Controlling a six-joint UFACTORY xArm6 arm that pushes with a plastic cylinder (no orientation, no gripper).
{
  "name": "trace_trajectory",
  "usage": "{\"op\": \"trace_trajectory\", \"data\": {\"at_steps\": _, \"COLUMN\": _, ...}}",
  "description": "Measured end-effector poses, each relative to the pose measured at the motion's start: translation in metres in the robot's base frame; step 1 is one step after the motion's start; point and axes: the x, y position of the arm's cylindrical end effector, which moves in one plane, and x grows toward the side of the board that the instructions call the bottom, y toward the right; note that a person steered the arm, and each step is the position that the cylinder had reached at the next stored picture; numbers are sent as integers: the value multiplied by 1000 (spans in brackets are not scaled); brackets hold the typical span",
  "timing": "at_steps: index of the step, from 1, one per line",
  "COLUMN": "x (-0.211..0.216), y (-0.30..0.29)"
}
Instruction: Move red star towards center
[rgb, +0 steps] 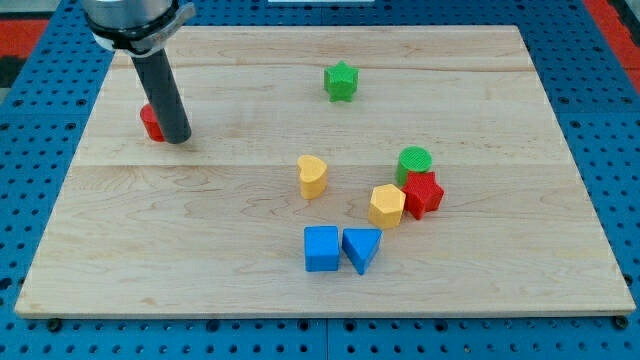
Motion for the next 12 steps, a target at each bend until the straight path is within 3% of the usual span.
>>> {"op": "trace_trajectory", "data": {"at_steps": 1, "x": 0, "y": 25}}
{"op": "trace_trajectory", "data": {"at_steps": 4, "x": 11, "y": 359}}
{"op": "trace_trajectory", "data": {"at_steps": 5, "x": 72, "y": 383}}
{"op": "trace_trajectory", "data": {"at_steps": 6, "x": 131, "y": 383}}
{"op": "trace_trajectory", "data": {"at_steps": 7, "x": 126, "y": 358}}
{"op": "trace_trajectory", "data": {"at_steps": 8, "x": 88, "y": 306}}
{"op": "trace_trajectory", "data": {"at_steps": 9, "x": 76, "y": 267}}
{"op": "trace_trajectory", "data": {"at_steps": 10, "x": 116, "y": 284}}
{"op": "trace_trajectory", "data": {"at_steps": 11, "x": 129, "y": 281}}
{"op": "trace_trajectory", "data": {"at_steps": 12, "x": 112, "y": 249}}
